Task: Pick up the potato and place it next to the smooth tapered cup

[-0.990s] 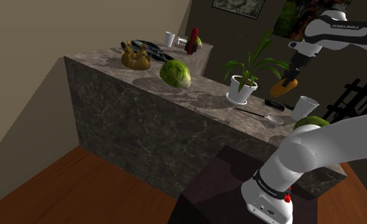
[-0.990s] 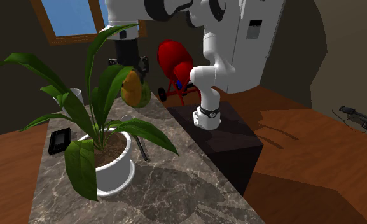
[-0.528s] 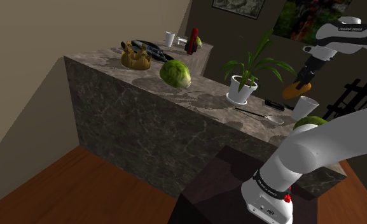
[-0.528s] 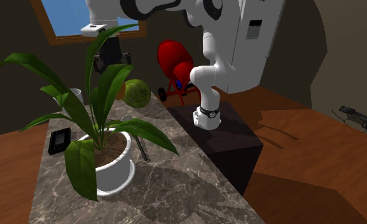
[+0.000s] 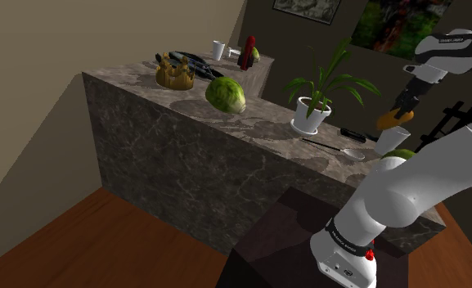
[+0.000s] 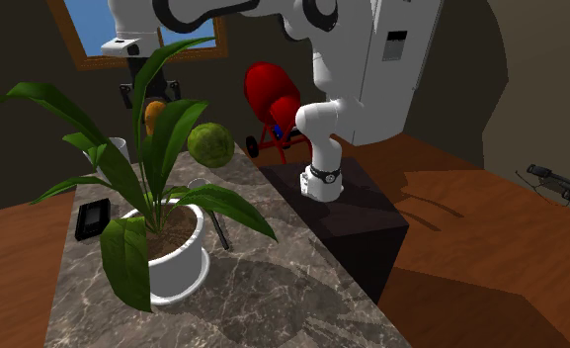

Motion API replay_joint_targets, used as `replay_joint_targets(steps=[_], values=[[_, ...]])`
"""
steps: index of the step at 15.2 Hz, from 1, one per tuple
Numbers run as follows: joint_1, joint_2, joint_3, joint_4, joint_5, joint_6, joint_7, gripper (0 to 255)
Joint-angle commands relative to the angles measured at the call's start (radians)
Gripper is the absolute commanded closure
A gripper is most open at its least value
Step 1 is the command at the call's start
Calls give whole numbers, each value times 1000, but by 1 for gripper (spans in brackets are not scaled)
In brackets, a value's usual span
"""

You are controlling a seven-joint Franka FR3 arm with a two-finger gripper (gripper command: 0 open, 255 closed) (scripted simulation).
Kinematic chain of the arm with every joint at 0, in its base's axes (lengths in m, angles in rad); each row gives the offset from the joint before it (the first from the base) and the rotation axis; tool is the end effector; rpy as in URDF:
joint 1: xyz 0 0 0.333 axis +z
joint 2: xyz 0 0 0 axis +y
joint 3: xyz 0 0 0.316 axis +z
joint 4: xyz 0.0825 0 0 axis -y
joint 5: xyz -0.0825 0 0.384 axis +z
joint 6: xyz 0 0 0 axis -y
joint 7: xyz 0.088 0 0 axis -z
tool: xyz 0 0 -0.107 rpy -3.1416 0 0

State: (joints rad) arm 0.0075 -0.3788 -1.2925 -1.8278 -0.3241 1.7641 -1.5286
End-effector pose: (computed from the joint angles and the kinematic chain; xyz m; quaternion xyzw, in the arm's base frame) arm 0.0508 -0.5429 0.5564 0.9875 0.1540 0.0263 0.0227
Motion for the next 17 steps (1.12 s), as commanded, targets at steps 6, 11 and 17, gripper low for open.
replay_joint_targets(steps=[6, 11, 17], values=[[22, 2, -55, -75, -11, 91, -5, 255], [36, 2, -88, -132, -19, 156, -2, 255], [70, 7, -146, -193, -29, 234, 0, 255]])
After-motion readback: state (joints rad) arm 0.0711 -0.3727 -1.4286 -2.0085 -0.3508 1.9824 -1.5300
